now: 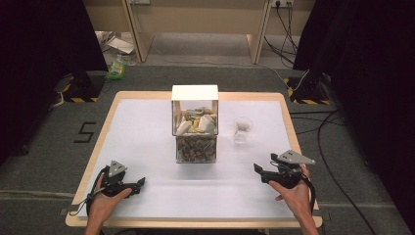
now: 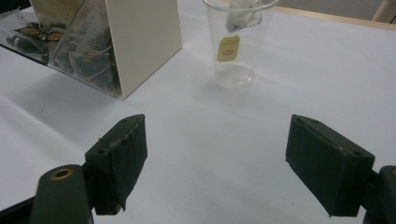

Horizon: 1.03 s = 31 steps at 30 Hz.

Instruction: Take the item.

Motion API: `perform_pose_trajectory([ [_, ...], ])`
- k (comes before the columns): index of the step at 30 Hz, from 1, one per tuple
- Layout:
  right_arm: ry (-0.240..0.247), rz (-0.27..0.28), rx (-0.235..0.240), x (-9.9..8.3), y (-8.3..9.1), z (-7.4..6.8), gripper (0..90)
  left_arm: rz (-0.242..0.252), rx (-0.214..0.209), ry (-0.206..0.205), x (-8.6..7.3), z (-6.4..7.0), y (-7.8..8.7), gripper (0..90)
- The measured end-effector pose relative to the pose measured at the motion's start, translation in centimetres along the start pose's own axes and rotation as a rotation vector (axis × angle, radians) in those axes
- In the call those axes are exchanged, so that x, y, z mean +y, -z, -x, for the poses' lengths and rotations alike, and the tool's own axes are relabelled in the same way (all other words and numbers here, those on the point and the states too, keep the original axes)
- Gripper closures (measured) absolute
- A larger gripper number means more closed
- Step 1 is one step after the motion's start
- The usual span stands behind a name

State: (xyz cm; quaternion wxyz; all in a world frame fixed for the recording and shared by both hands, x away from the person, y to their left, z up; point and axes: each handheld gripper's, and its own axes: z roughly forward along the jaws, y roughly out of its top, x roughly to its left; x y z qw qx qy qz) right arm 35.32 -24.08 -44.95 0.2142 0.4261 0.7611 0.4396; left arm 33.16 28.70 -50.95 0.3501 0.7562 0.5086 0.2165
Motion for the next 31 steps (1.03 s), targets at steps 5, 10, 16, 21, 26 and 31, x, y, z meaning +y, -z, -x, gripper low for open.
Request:
perform_pose_trajectory([
  [5,-0.002,-0.005,-0.001,-0.4,0.1,0.0,21.4,0.0,0.0,0.0,0.0,0.0,0.0,10.9],
  [10,0.009,-0.018,-0.007,-1.0,0.2,0.0,21.4,0.0,0.0,0.0,0.0,0.0,0.0,10.9],
  [16,0.003,-0.045,0.003,-1.9,0.1,-0.3,21.3,0.0,0.0,0.0,0.0,0.0,0.0,10.8],
  [21,0.001,-0.068,0.01,-2.5,-0.1,-0.6,21.3,0.0,0.0,0.0,0.0,0.0,0.0,10.9],
  [26,0.007,-0.077,0.008,-2.9,-0.3,-0.4,21.3,0.0,0.0,0.0,0.0,0.0,0.0,10.9],
  [31,0.004,-0.088,0.005,-3.2,-0.5,-0.3,21.1,0.0,0.0,0.0,0.0,0.0,0.0,10.9],
])
